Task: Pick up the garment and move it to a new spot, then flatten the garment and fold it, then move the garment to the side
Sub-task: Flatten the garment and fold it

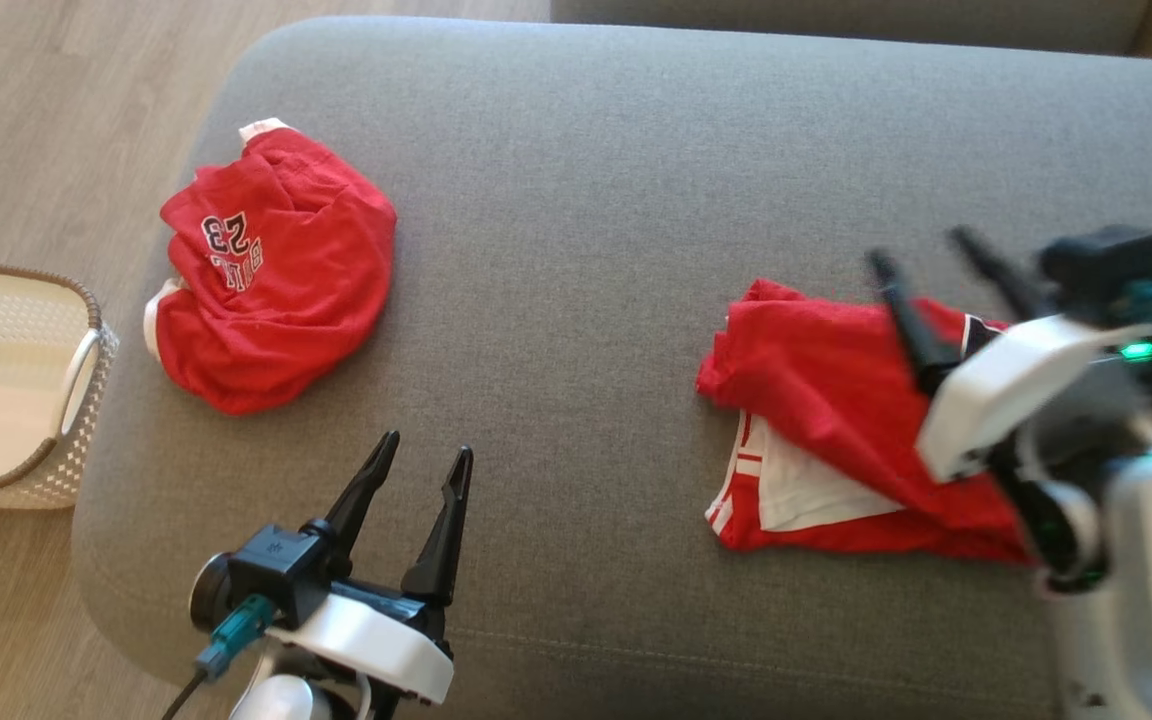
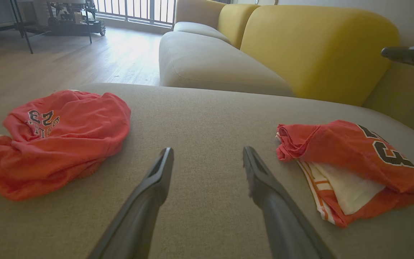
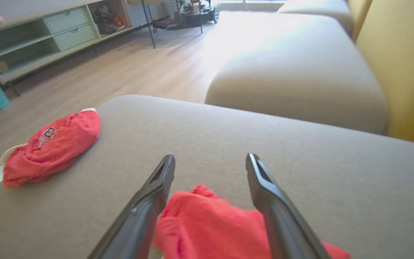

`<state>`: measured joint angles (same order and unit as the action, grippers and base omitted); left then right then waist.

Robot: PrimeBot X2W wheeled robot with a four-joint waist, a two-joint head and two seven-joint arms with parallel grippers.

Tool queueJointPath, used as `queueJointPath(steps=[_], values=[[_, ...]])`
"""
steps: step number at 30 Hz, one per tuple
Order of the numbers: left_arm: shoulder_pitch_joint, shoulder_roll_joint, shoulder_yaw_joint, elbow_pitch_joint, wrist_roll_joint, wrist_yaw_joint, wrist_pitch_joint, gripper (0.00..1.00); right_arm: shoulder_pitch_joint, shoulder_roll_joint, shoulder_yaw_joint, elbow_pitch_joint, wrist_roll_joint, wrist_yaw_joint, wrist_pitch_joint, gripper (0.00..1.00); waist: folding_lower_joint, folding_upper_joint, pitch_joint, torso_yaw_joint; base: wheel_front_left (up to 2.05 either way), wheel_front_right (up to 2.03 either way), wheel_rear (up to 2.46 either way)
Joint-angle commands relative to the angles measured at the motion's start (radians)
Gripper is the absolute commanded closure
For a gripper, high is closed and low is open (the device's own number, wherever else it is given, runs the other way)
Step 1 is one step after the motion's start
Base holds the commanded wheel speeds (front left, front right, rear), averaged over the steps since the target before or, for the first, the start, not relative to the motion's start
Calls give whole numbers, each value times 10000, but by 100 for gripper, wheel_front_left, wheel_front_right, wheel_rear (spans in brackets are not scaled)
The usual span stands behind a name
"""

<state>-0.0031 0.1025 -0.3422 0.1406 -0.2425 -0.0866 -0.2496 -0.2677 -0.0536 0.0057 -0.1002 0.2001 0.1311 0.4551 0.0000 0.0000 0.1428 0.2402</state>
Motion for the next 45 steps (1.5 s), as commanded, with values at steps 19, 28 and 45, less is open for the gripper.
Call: queueJointPath(steps=[19,28,45], values=[[-461,118,291,-386,-106,-21,-122,0,-254,-1789,775,2391,-1111,-4,-1547,100,0,0,357,500,0,0,0],[-466,133,196,-320,-71,-39,-122,0,-898,-1109,3491,5824,-411,-4,-2497,100,0,0,197,314,0,0,0],[-177,169,346,-584,-119,159,-122,0,-99,-1078,5325,4865,1538,-4,-3296,44,0,0,-143,-20,0,0,0]])
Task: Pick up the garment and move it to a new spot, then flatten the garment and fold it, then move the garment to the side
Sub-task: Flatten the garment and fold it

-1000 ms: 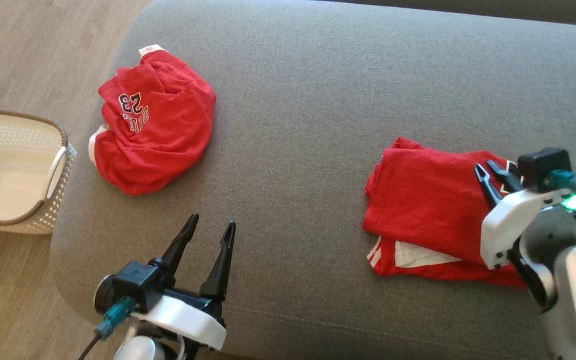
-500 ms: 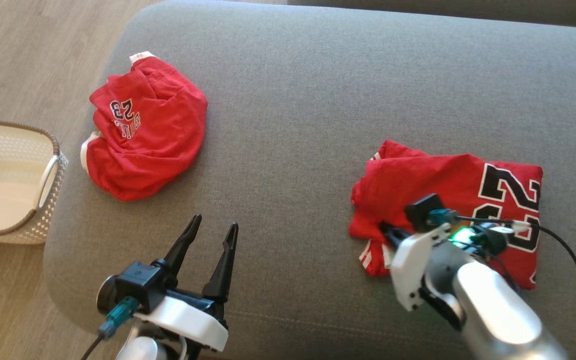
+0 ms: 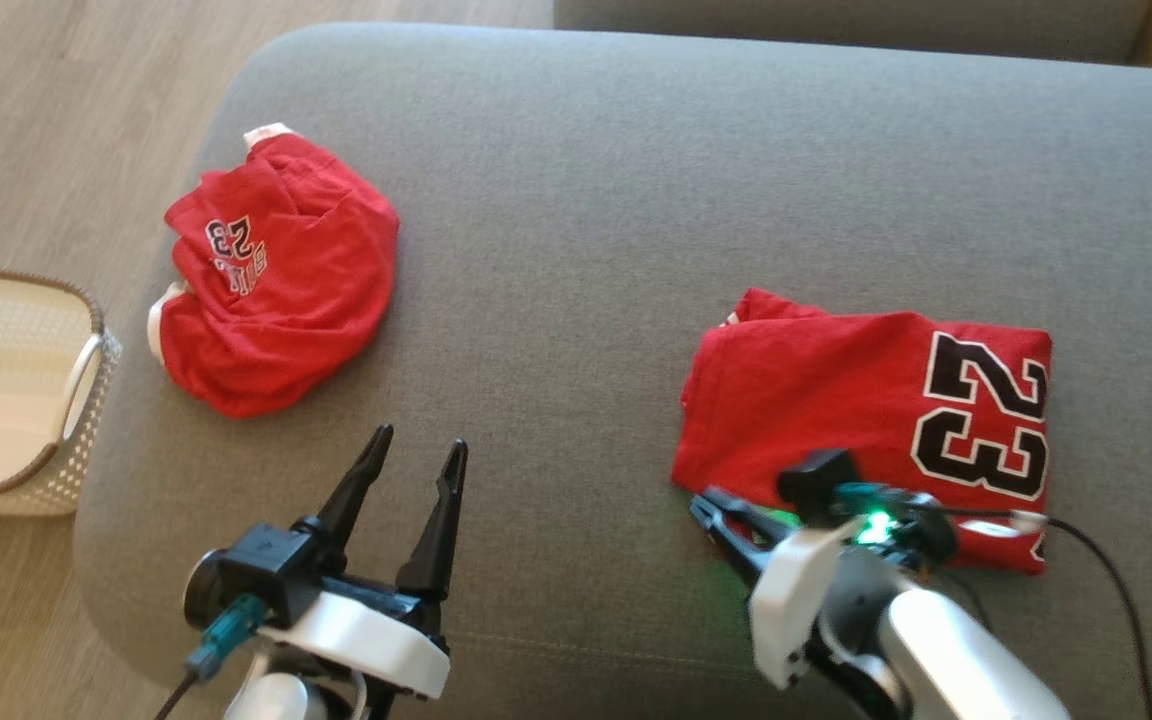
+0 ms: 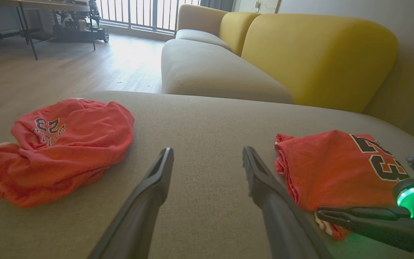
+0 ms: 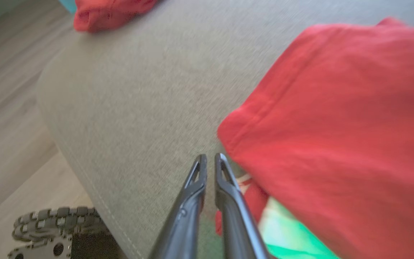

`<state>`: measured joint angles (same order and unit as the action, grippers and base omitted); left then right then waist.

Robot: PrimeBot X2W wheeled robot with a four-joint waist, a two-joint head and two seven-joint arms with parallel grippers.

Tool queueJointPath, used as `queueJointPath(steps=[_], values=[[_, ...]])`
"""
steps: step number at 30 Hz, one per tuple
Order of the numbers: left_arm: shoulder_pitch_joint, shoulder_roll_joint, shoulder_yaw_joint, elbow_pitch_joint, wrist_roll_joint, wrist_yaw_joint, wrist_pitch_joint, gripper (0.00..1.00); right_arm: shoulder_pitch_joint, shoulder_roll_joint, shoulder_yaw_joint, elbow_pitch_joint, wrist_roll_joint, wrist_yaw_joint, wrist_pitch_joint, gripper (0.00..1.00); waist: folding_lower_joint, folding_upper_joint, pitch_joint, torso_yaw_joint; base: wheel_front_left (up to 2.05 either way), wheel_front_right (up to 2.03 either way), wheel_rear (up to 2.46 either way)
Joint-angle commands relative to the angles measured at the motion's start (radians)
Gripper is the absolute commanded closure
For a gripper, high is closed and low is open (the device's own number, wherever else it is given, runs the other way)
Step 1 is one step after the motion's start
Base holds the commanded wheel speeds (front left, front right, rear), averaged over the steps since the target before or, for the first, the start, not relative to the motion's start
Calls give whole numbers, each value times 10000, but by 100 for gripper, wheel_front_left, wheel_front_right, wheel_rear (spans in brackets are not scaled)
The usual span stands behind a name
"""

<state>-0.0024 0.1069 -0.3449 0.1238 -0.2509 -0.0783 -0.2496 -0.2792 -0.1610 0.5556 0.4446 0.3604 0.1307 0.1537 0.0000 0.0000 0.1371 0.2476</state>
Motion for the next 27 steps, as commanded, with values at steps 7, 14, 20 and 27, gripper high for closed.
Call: queueJointPath(steps=[7,14,20,27], values=[[217,-47,1045,-928,-102,650,-122,0,1110,574,-2683,-2089,-1210,0,-1950,0,0,0,-417,-689,0,0,0],[865,-287,1677,-1281,-45,1149,-122,0,1700,969,-4185,-2168,-2088,0,-3772,0,0,0,-1026,-1202,0,0,0],[1537,-425,1875,-1488,300,1162,-122,0,2328,1042,-4565,-2875,-3245,0,-4145,0,0,0,-1374,-1335,0,0,0],[2012,-515,2052,-2046,932,977,-122,0,3538,1100,-5388,-4683,-3085,0,-4152,0,0,0,-1583,-1239,0,0,0]])
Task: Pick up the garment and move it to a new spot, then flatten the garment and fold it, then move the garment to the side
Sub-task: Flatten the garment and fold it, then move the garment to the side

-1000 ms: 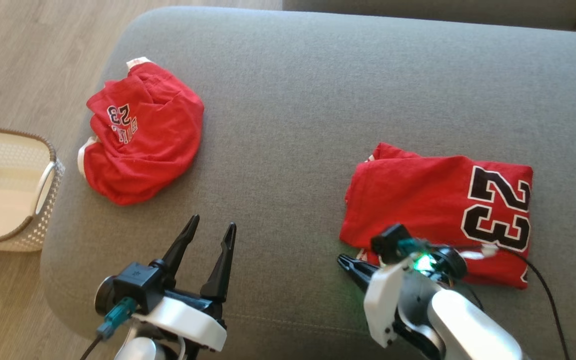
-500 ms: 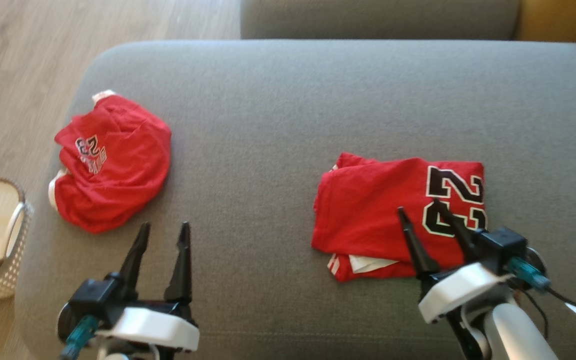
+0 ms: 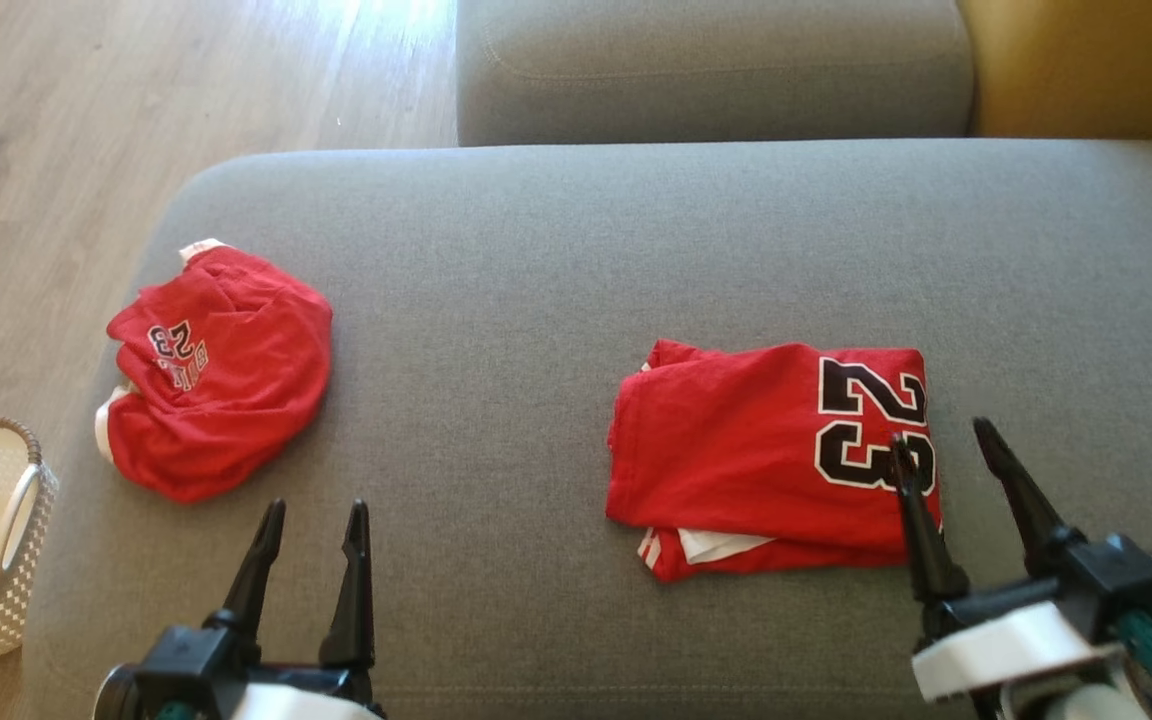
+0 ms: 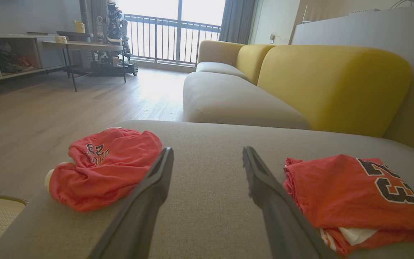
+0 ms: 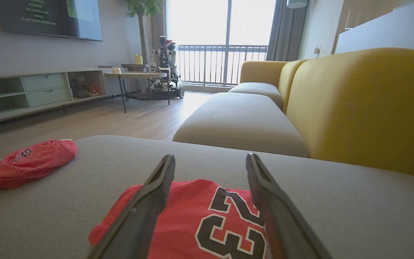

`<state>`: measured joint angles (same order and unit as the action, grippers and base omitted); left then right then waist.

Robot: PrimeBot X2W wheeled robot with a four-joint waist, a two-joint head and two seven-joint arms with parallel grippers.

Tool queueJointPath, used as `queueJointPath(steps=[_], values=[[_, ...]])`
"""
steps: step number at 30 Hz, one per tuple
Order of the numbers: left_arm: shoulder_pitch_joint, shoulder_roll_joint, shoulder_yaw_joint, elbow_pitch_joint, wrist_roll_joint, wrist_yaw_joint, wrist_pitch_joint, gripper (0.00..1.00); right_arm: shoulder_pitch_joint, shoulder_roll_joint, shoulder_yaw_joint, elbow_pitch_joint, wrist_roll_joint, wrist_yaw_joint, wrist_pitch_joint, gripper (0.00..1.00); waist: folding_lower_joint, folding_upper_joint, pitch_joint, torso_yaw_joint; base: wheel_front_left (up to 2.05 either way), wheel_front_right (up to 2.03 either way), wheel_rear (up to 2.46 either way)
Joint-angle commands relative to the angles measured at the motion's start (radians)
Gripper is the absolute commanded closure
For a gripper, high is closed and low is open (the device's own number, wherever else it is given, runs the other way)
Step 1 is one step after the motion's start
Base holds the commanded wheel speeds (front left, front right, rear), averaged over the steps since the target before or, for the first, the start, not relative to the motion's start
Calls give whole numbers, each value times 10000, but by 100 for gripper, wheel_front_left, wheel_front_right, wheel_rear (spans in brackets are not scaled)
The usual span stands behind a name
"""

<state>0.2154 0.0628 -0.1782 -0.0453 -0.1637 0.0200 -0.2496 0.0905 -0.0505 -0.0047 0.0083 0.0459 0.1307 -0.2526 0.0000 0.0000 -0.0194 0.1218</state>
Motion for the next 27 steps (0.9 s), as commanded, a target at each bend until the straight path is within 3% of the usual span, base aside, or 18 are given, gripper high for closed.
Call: queueJointPath(steps=[1,7,27], values=[[-99,-83,396,-415,114,-46,-122,0,-23,-3,198,-424,166,0,-89,0,0,0,-48,33,0,0,0],[192,-90,256,-452,873,-287,-122,0,543,0,253,-398,518,0,-90,0,0,0,-273,67,0,0,0],[245,-119,329,-442,1136,-374,-122,0,563,2,600,-259,767,0,-91,0,0,0,-206,-26,0,0,0]])
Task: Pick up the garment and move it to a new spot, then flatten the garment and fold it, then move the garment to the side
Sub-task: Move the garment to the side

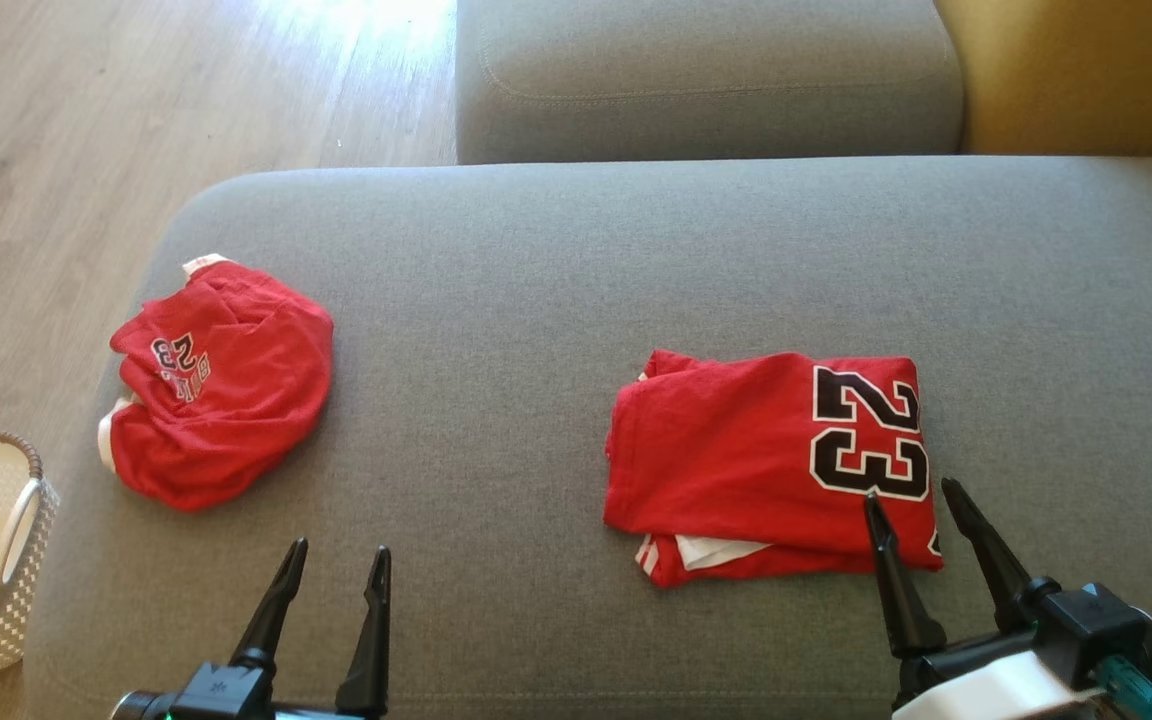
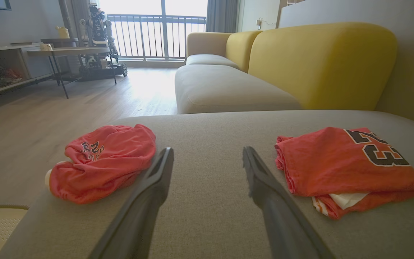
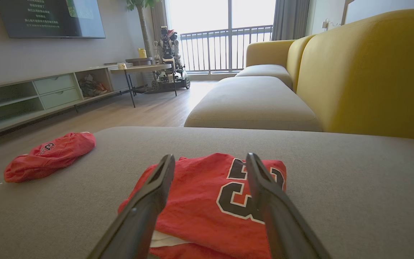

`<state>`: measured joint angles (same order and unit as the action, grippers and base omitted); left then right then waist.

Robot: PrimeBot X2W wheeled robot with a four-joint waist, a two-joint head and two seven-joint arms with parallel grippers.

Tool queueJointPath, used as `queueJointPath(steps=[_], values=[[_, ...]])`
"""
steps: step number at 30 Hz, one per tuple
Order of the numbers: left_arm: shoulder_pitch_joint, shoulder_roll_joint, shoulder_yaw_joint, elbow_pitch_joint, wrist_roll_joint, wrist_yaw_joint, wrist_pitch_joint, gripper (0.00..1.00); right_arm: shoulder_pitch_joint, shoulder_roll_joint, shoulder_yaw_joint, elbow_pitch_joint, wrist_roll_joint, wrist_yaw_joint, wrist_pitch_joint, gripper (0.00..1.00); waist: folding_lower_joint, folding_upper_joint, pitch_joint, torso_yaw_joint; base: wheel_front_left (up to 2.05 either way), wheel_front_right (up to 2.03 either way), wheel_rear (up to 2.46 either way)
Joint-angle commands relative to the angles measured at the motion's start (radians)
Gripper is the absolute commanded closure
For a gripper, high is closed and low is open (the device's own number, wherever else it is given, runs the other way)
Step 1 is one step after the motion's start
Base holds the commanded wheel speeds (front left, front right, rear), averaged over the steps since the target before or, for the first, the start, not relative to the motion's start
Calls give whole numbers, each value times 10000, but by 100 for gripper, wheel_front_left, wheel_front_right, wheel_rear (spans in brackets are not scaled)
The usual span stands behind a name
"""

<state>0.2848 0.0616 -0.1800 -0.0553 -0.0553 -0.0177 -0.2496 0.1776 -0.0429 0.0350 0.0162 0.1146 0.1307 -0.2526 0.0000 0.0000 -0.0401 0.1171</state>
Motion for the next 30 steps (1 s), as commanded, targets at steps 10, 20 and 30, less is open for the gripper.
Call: queueJointPath(steps=[10,20,30], values=[[-547,-111,277,-265,128,-55,-122,0,-385,-74,-121,-175,335,0,-91,0,0,0,43,278,0,0,0],[-657,-113,126,-135,27,-294,-122,0,-2285,-74,-1027,3384,1116,0,143,0,0,0,336,606,0,0,0],[-950,-113,-95,-143,-179,-651,-122,0,-4958,-289,-2531,6308,1492,0,2802,0,0,0,822,860,0,0,0]])
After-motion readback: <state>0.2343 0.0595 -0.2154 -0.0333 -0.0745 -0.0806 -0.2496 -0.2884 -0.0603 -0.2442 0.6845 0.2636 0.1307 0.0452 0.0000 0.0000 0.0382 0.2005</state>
